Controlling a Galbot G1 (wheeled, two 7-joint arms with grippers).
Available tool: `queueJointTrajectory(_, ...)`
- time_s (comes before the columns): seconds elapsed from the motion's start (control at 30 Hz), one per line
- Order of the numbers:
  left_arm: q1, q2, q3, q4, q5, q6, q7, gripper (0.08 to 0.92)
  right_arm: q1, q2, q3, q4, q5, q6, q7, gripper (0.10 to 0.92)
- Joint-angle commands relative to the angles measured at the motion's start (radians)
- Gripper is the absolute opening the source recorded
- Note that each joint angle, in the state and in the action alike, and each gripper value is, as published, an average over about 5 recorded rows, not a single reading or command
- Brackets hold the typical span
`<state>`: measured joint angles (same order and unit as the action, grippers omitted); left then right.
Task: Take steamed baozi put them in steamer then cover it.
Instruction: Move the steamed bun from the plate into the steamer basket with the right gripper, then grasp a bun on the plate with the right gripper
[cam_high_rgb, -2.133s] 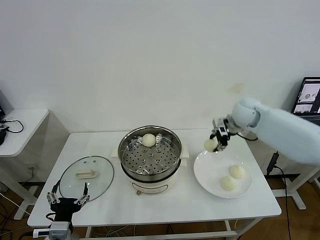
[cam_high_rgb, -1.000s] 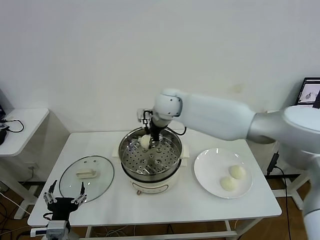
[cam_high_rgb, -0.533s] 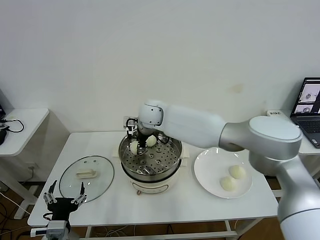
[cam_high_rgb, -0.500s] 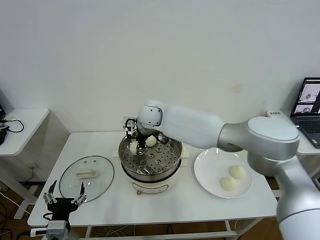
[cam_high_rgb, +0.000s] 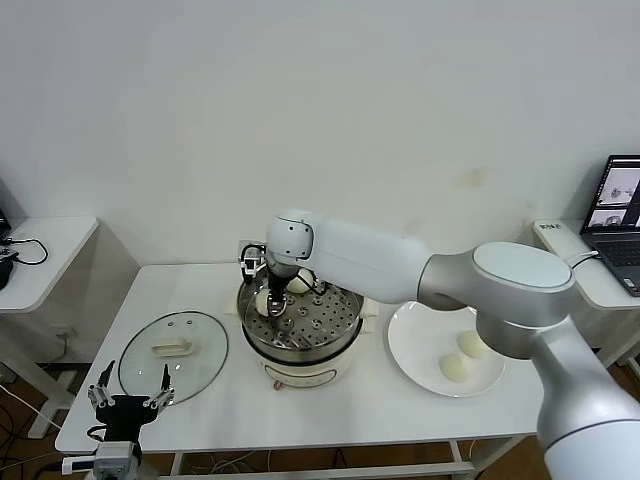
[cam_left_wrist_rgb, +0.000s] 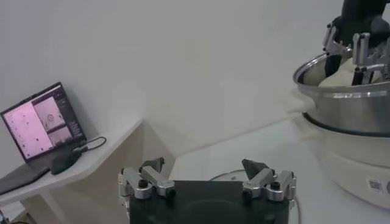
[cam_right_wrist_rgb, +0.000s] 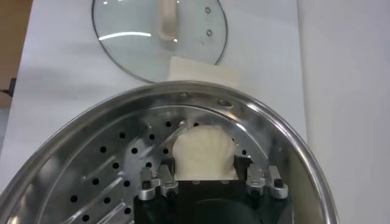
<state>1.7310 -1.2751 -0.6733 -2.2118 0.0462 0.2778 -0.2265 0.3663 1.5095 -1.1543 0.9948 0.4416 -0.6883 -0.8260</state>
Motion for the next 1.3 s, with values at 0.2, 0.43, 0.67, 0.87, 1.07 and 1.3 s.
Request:
queueJointTrajectory(0.2,0.004,0.003,0.0,-0.007,0.001,0.001,0.001,0.823,0.099,-0.133,-0.015,0.137,-0.056,0.026,-0.084,0.816)
queueJointTrajectory(0.43,0.003,0.015,0.005,-0.018,0.002,0.003,0.003,0.823,0.247,-0.344,-0.055,0.33,-0.068,0.071,-0.172,0.823)
queueJointTrajectory(0.67,0.005,0.019,0.012,-0.019,0.007,0.004,0.004,0.823,0.32,-0.605,-0.076,0.521,-0.084,0.13,-0.255,0.823)
queueJointTrajectory(0.87,0.013,0.014,0.028,-0.03,0.021,0.002,0.003,0.823,0.258,-0.823,-0.07,0.626,-0.163,0.221,-0.302,0.823)
queueJointTrajectory(1.07,0.021,0.006,0.032,-0.041,0.031,0.002,0.003,0.823,0.103,-0.991,0.014,0.639,-0.304,0.302,-0.324,0.823)
queueJointTrajectory(1.3,0.025,-0.004,0.036,-0.034,0.039,0.001,0.002,0.823,-0.155,-1.074,0.203,0.612,-0.473,0.353,-0.321,0.823)
